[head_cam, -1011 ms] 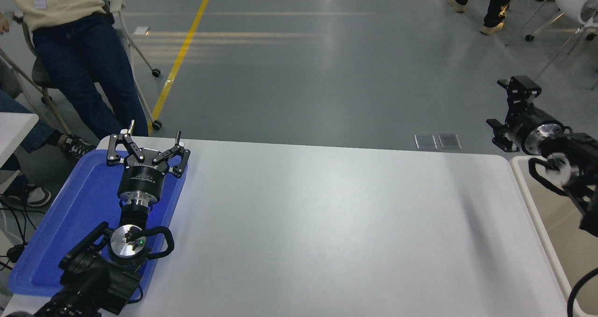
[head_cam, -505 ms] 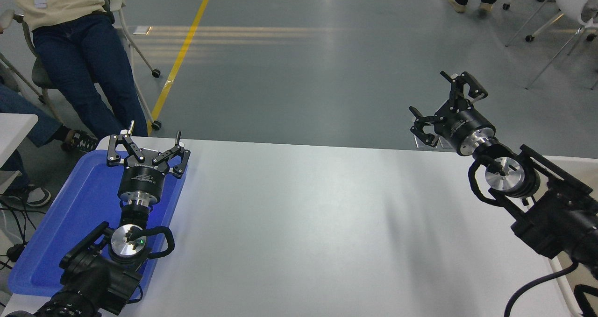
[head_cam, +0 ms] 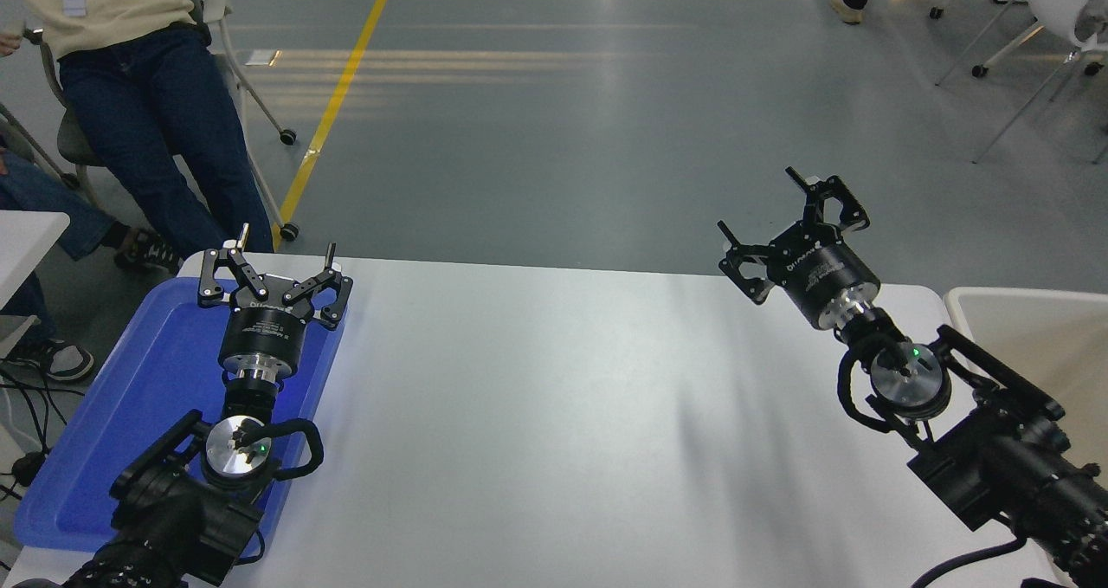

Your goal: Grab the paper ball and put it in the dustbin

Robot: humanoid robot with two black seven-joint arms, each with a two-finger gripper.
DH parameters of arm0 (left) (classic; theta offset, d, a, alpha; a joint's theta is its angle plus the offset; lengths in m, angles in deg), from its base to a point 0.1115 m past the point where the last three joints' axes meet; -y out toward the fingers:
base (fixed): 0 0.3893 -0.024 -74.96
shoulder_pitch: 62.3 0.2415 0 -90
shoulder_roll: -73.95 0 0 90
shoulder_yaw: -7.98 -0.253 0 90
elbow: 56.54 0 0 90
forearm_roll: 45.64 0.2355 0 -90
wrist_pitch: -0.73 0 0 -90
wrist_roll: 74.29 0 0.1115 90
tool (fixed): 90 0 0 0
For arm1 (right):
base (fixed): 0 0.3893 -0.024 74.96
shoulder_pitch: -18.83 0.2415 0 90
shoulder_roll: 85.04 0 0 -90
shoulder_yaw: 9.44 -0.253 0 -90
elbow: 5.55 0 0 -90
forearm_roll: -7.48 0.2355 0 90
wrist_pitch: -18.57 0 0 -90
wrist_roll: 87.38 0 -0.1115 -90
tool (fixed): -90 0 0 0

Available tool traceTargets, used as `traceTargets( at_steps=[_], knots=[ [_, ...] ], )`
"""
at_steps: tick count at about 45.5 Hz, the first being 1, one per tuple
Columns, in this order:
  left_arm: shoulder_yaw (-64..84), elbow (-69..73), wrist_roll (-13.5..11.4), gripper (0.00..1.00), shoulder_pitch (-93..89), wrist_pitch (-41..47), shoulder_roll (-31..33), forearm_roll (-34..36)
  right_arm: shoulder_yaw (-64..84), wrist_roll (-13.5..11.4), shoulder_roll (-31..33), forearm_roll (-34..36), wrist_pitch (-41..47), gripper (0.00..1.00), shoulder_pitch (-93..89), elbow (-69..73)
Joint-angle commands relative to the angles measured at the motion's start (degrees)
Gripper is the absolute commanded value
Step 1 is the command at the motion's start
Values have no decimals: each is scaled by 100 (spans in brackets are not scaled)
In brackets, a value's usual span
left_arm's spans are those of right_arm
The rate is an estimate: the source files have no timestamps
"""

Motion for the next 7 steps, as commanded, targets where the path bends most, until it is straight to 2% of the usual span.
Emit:
traceTargets(
  at_steps=[1,7],
  knots=[
    [0,0,-1,100,0,-9,2,2,-140,2,-92,36,309,100,-399,-20],
    [0,0,-1,100,0,-9,-7,2,-140,2,-92,36,397,100,-461,-20]
  ],
)
